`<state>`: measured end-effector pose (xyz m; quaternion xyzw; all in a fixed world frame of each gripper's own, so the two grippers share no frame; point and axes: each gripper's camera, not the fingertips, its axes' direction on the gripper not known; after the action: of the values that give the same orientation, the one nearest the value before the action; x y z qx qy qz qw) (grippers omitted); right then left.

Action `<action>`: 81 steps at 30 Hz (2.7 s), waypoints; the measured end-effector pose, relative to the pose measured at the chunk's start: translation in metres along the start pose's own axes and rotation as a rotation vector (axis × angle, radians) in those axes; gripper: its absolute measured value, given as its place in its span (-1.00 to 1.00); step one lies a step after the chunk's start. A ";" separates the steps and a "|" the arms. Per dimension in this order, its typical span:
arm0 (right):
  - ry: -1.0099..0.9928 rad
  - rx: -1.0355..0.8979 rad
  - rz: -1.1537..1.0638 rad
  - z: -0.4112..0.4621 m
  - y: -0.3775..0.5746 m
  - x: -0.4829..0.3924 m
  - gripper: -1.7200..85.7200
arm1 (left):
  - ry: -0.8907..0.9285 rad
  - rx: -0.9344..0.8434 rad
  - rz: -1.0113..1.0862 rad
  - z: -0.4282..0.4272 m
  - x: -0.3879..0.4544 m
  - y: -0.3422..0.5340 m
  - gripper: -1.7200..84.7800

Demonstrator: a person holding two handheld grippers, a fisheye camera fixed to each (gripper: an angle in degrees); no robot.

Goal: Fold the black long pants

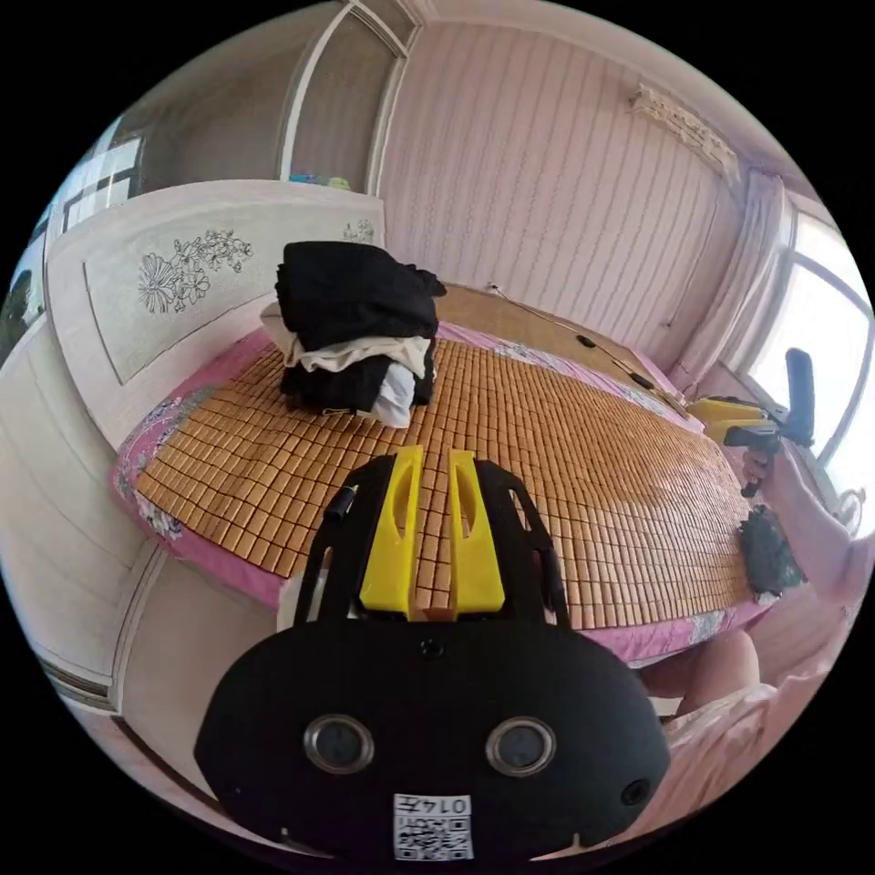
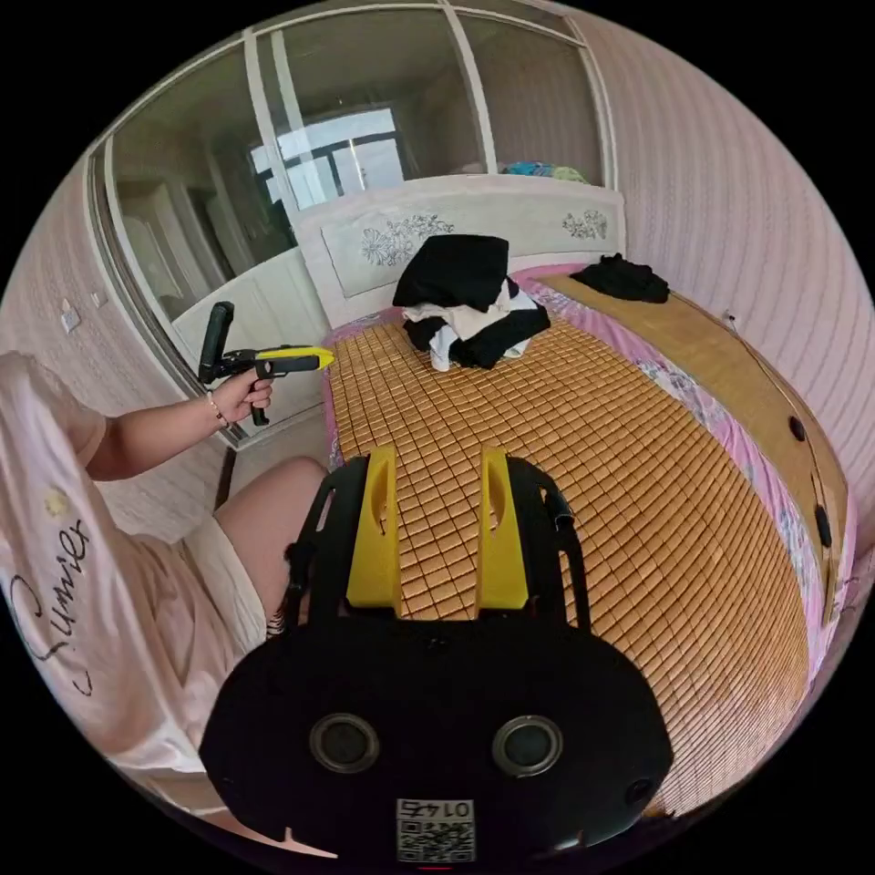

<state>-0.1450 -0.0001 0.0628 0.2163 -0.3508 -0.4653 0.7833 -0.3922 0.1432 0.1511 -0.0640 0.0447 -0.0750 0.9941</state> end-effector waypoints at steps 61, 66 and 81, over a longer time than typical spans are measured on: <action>-0.333 -0.351 -0.044 0.397 0.076 -0.165 -0.56 | 0.258 -0.358 -0.153 -0.038 -0.173 0.047 -0.98; -0.359 -0.356 0.041 0.364 0.060 -0.116 -0.87 | 0.227 -0.353 -0.144 -0.045 -0.180 0.040 -0.98; 0.044 0.182 0.498 -0.056 0.137 0.132 -0.94 | 0.256 -0.145 -0.116 -0.052 -0.184 -0.046 -0.98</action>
<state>0.0182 -0.0511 0.1632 0.2028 -0.4165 -0.2200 0.8585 -0.5855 0.1201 0.1203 -0.1278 0.1724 -0.1367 0.9671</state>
